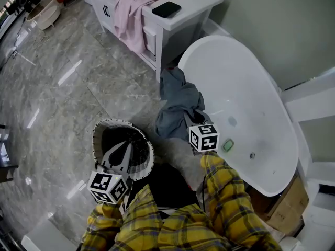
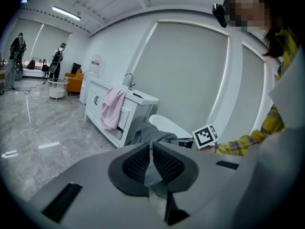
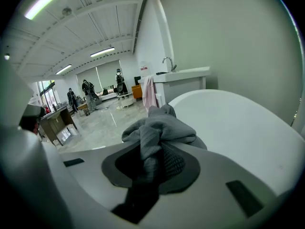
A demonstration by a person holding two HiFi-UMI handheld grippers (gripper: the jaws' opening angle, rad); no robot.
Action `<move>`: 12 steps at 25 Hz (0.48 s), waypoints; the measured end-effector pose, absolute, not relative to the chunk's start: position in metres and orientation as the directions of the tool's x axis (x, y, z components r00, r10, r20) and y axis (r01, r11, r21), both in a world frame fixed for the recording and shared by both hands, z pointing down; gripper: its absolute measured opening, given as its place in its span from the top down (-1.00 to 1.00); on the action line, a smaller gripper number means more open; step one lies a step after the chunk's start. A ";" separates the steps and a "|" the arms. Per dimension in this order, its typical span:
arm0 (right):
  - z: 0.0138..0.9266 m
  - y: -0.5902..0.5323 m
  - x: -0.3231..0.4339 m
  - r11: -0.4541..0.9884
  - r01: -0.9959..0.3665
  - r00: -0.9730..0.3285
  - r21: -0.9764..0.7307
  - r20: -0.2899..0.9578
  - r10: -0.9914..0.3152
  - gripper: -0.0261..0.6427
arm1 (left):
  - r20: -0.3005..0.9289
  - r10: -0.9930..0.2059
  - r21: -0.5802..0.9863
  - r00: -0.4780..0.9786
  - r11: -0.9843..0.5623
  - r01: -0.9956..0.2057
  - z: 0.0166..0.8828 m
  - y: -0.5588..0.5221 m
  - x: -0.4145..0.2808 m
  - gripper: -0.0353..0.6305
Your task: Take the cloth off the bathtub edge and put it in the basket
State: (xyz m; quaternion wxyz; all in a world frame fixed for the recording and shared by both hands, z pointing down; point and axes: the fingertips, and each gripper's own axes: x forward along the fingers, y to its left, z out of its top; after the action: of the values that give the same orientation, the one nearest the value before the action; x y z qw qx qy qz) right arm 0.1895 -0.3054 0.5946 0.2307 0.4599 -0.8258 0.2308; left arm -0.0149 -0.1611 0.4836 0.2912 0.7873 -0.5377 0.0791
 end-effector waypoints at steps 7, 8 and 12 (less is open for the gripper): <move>0.526 -0.302 0.216 0.488 -0.859 -0.492 -0.151 0.504 -0.710 0.64 | 0.397 -0.790 0.371 0.466 -0.327 -0.869 0.476 -0.167 0.007 0.79; 0.515 -0.301 0.220 0.492 -0.857 -0.497 -0.150 0.492 -0.715 0.64 | 0.389 -0.785 0.369 0.482 -0.346 -0.863 0.474 -0.169 0.013 0.79; 0.471 -0.299 0.235 0.513 -0.848 -0.512 -0.133 0.451 -0.731 0.64 | 0.359 -0.757 0.361 0.546 -0.427 -0.829 0.469 -0.177 0.039 0.79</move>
State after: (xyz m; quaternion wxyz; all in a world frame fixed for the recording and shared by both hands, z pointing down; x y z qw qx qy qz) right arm 0.2346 -0.2991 0.4706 0.1717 0.4630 -0.8526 0.1709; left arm 0.0393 -0.1770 0.4685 0.2542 0.8417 -0.4711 0.0710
